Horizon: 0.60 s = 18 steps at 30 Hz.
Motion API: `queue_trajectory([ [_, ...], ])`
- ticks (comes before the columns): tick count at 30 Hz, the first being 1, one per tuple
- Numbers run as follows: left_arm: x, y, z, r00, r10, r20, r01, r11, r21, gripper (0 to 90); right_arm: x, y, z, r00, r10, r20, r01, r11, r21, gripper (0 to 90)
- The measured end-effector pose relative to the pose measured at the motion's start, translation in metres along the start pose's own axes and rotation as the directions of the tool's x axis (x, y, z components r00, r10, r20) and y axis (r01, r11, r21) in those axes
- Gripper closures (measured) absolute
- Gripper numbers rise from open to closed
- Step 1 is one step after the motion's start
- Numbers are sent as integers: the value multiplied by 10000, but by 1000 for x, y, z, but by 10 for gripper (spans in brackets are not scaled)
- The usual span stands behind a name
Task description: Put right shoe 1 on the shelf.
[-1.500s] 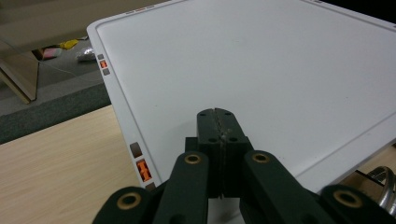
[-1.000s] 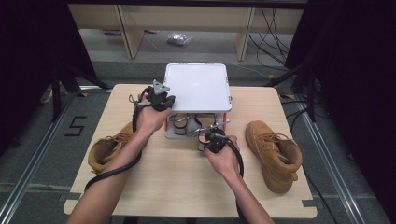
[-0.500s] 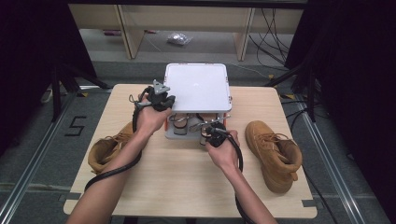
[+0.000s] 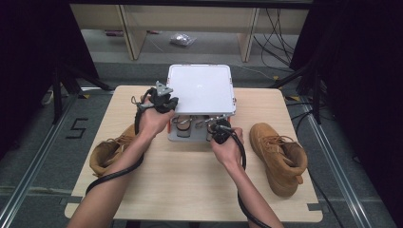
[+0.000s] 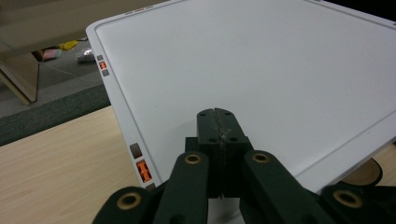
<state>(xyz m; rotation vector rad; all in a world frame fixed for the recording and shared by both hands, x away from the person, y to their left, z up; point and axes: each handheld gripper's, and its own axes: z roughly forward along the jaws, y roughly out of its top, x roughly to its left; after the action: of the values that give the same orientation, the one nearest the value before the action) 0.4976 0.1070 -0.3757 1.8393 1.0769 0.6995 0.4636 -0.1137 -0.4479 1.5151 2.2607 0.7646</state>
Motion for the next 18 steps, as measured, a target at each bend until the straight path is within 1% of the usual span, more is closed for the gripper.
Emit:
queue_trajectory([
  [1, 0, 0, 0, 10000, 4, -3, -4, 10000, 3, 896, 0, 0, 1, 9999, 79, 61, -79, 10000, -40, 900],
  [2, 0, 0, 0, 10000, 6, 0, -6, 10000, -2, 896, -1, 1, 1, 9999, 6, 111, -5, 10000, -65, 900],
  [3, 0, 0, 0, 10000, 6, 5, -6, 10000, 2, 896, -2, 2, 2, 9999, 103, 106, -102, 9999, -66, 900],
  [4, 0, 0, 0, 10000, 6, 8, -6, 10000, 1, 896, -3, 2, 4, 9999, 110, 5, -110, 9999, -112, 900],
  [7, 0, 0, 0, 10000, 25, 5, -25, 10000, 21, 896, -5, 3, 5, 9998, 56, 181, -54, 9999, -100, 900],
  [10, 0, 0, 0, 10000, 32, 8, -32, 10000, 18, 896, -6, 4, 5, 9996, 109, 264, -105, 9998, -155, 900],
  [11, 0, 0, 0, 10000, 26, 10, -26, 10000, 10, 896, -6, 4, 6, 9995, 198, 265, -194, 9996, -183, 900],
  [12, 0, 0, 0, 10000, 22, 9, -22, 10000, 5, 896, -7, 5, 6, 9994, 98, 323, -92, 9998, -190, 900],
  [17, 0, 0, 0, 10000, 51, 3, -51, 10000, 11, 896, -8, 5, 9, 9991, 122, 404, -112, 9996, -264, 900],
  [18, 0, 0, 0, 10000, 50, 9, -50, 10000, 9, 896, -8, 5, 10, 9989, 244, 393, -234, 9994, -264, 900],
])
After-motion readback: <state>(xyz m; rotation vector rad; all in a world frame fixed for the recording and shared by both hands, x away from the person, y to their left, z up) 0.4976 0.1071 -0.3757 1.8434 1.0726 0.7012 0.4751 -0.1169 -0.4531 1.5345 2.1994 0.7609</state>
